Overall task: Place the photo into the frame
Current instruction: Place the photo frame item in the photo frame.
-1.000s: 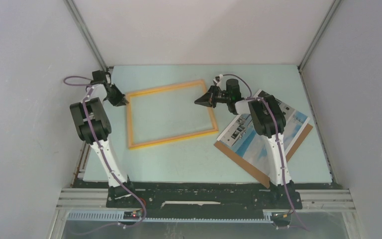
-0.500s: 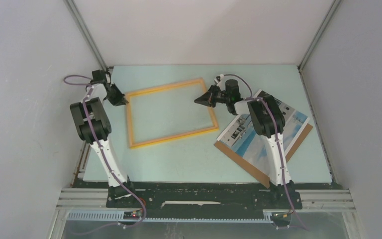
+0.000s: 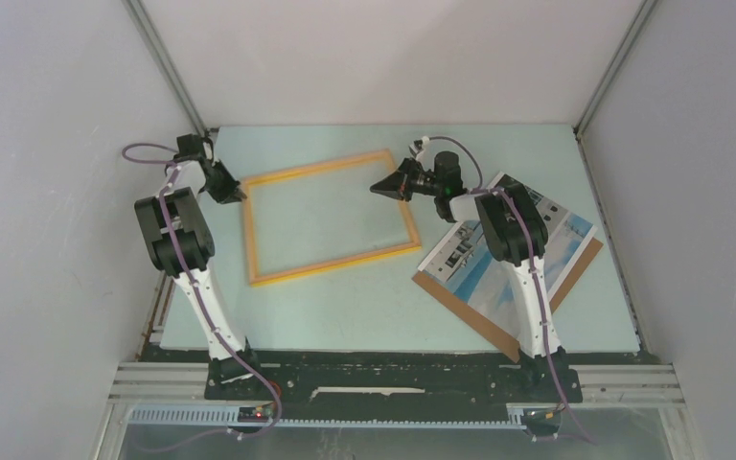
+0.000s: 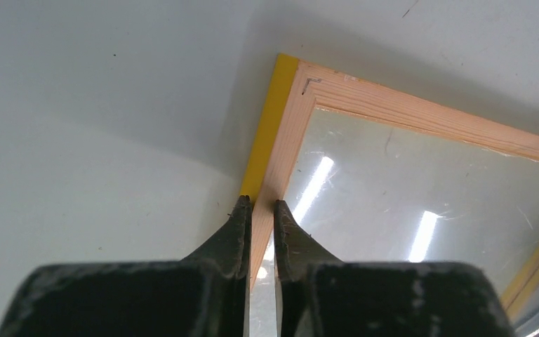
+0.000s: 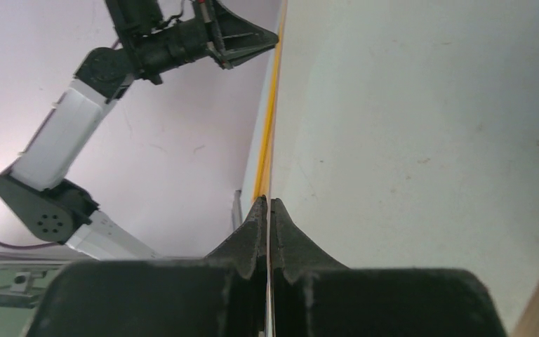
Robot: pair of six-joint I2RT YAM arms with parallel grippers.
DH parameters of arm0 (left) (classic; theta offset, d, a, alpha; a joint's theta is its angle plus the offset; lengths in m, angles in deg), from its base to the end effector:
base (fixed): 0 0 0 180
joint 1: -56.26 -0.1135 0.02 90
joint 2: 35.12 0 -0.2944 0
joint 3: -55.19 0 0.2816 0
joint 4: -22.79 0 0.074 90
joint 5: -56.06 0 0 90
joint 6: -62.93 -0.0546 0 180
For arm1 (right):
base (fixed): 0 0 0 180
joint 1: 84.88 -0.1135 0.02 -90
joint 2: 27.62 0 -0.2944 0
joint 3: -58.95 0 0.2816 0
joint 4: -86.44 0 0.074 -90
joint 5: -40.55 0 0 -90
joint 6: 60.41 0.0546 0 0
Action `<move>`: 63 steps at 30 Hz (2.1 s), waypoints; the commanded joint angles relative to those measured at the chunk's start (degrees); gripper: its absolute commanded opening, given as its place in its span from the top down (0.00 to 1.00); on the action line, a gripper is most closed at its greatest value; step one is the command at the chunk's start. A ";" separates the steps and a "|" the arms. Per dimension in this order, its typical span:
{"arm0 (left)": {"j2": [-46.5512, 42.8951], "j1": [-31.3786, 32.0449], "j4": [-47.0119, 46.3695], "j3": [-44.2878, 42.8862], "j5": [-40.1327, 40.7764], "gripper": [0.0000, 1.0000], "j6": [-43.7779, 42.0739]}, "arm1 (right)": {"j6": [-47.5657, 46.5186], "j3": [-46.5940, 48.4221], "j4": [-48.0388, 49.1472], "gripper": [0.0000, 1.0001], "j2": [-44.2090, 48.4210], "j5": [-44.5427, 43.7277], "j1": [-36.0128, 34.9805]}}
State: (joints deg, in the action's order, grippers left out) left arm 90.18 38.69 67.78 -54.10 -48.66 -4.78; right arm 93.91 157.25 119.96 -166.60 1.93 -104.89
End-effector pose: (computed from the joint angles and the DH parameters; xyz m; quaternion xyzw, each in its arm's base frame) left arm 0.5021 0.1444 0.1652 -0.2971 0.9136 -0.1341 0.2430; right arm 0.5143 0.2327 0.1097 -0.0108 0.7340 0.6411 0.2237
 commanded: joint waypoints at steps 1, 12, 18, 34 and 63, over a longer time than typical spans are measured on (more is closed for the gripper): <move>2.06 0.32 3.57 -1.60 0.83 0.96 -1.65 | 6.94 -0.04 11.01 1.00 -0.33 -3.88 -2.04; 1.54 0.28 3.47 -1.56 0.38 0.97 -1.81 | 3.16 -1.69 8.27 1.00 0.84 -4.23 -2.23; 1.44 0.31 3.44 -1.62 -1.26 0.95 -1.66 | 1.66 -3.36 5.77 1.00 1.63 -2.47 -2.34; -0.04 0.31 3.79 -1.86 -0.26 0.92 -1.72 | -16.47 3.86 -28.28 0.66 6.81 -7.05 -1.62; -4.84 0.68 5.85 -2.39 0.11 0.63 -1.14 | -44.64 13.27 -80.31 0.19 19.72 -38.96 -4.67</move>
State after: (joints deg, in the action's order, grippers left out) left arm 90.00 38.61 70.53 -54.30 -48.68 -5.11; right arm 52.79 172.02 42.13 -150.49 -34.86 -109.66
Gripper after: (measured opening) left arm 0.321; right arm 0.838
